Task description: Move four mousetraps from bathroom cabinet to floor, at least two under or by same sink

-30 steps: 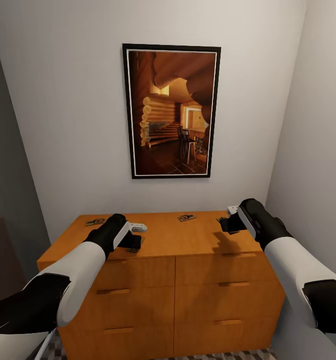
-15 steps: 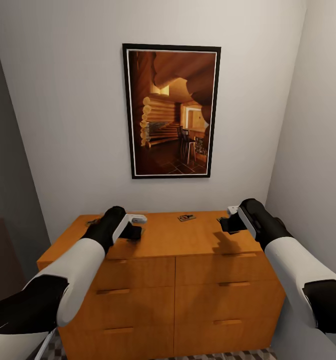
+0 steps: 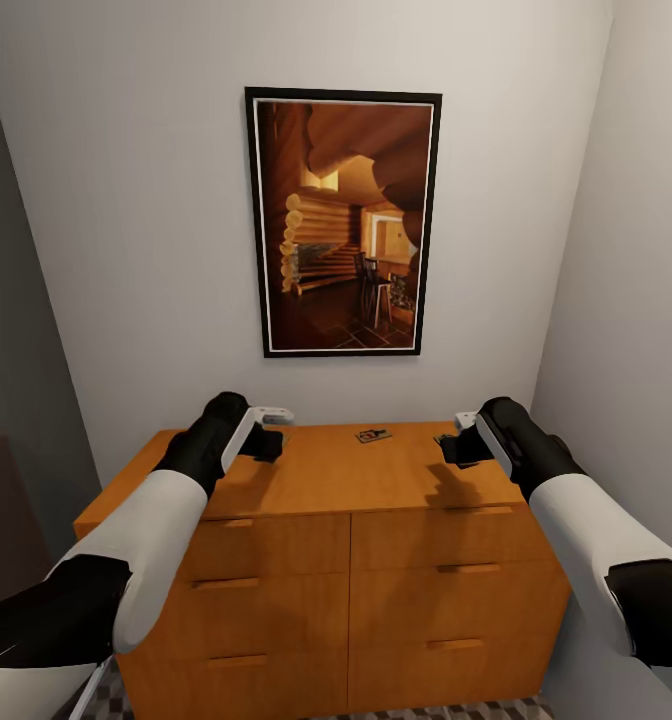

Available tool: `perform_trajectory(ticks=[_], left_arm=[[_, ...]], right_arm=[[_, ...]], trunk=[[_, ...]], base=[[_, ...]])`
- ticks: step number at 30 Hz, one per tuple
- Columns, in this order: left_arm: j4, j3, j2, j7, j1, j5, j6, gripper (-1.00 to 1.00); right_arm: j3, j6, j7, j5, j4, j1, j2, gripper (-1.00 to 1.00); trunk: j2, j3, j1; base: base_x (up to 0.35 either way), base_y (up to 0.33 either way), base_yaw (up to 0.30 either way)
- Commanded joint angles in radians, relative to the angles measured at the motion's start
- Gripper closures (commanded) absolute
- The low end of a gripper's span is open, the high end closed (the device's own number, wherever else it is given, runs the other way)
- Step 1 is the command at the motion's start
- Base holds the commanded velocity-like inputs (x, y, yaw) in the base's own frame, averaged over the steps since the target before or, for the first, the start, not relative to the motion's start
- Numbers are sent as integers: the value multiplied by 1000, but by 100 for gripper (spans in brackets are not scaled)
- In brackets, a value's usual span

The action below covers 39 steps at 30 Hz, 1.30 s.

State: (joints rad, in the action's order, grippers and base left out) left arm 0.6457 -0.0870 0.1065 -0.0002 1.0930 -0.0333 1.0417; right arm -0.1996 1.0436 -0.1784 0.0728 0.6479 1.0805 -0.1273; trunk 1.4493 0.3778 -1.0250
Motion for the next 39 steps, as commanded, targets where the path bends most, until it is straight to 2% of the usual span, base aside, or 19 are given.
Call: perform_trajectory(ticks=[1, 6, 13, 39], left_arm=[[3, -2, 0, 0, 1, -3, 4, 100], [19, -4, -2, 0, 1, -3, 4, 100], [84, -9, -1, 0, 1, -5, 4, 100], [94, -10, -2, -1, 1, -8, -5, 100]], right_arm=[[-6, 4, 3, 8, 1, 1, -1, 100], [-6, 4, 4, 7, 1, 1, -2, 100], [-6, 4, 6, 6, 2, 1, 0, 100], [-6, 4, 5, 3, 4, 1, 2, 100]], trunk=[[1, 1, 0], [1, 1, 0], [1, 1, 0], [1, 1, 0]], base=[[0, 0, 0], [0, 0, 0], [-89, 0, 0], [-334, 0, 0]])
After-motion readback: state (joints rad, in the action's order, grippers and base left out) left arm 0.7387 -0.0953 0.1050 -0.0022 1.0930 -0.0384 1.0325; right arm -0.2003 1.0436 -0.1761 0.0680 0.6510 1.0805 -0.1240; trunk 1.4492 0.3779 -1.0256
